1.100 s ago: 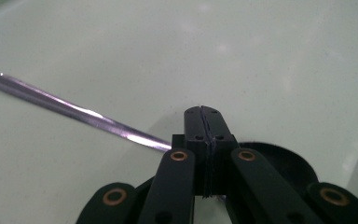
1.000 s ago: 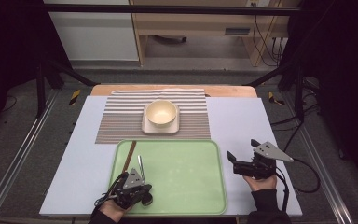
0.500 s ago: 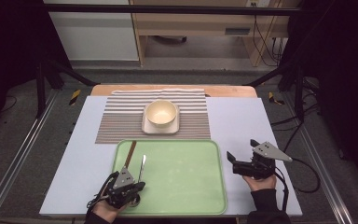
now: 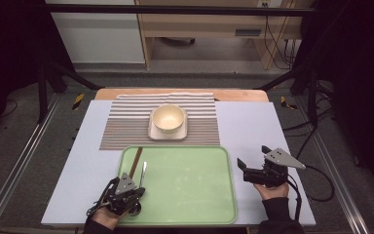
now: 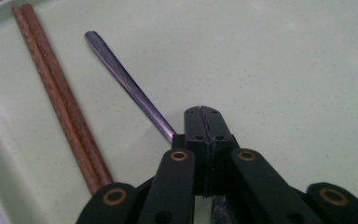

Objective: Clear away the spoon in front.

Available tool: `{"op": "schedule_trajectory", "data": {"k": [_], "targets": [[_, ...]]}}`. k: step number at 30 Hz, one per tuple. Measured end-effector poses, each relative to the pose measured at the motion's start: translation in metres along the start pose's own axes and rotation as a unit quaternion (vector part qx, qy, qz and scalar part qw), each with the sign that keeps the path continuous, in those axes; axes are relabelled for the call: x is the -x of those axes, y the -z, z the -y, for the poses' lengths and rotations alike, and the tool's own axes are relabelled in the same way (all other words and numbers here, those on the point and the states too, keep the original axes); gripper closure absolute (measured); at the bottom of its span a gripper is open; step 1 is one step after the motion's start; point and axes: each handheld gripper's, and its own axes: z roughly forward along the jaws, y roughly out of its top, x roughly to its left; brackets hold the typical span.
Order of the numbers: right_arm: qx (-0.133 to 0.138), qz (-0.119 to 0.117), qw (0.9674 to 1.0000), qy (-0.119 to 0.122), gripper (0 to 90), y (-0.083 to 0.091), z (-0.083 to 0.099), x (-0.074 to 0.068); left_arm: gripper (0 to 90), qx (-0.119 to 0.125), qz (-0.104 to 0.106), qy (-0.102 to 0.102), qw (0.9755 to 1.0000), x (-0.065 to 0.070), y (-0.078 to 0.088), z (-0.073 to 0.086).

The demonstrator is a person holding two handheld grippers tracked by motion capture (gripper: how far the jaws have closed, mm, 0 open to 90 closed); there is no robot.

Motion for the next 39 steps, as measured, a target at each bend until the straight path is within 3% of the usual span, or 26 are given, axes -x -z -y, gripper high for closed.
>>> {"op": "schedule_trajectory", "data": {"k": [7, 14, 20, 28, 39], "targets": [[0.001, -0.001, 1.0, -0.001, 3.2, 0.0, 0.0, 0.0, 89.5, 0.001, -0.004, 0.001, 1.0, 0.0, 0.0, 0.0], [0.001, 0.0, 1.0, 0.0, 3.2, 0.0, 0.0, 0.0, 89.4, 0.053, -0.002, 0.007, 0.9986, -0.001, 0.008, -0.008], [0.001, 0.001, 1.0, -0.001, 3.1, 0.0, 0.0, 0.001, 76.2, 0.112, -0.021, 0.011, 0.9934, -0.006, 0.023, -0.022], [0.001, 0.002, 1.0, -0.002, 3.0, 0.0, 0.0, 0.001, 47.8, 0.147, -0.039, 0.037, 0.9877, -0.024, 0.032, -0.04], [0.004, 0.005, 1.0, -0.004, 3.0, 0.001, -0.001, 0.002, 35.9, 0.186, -0.052, 0.045, 0.9802, -0.045, 0.033, -0.066]]}}
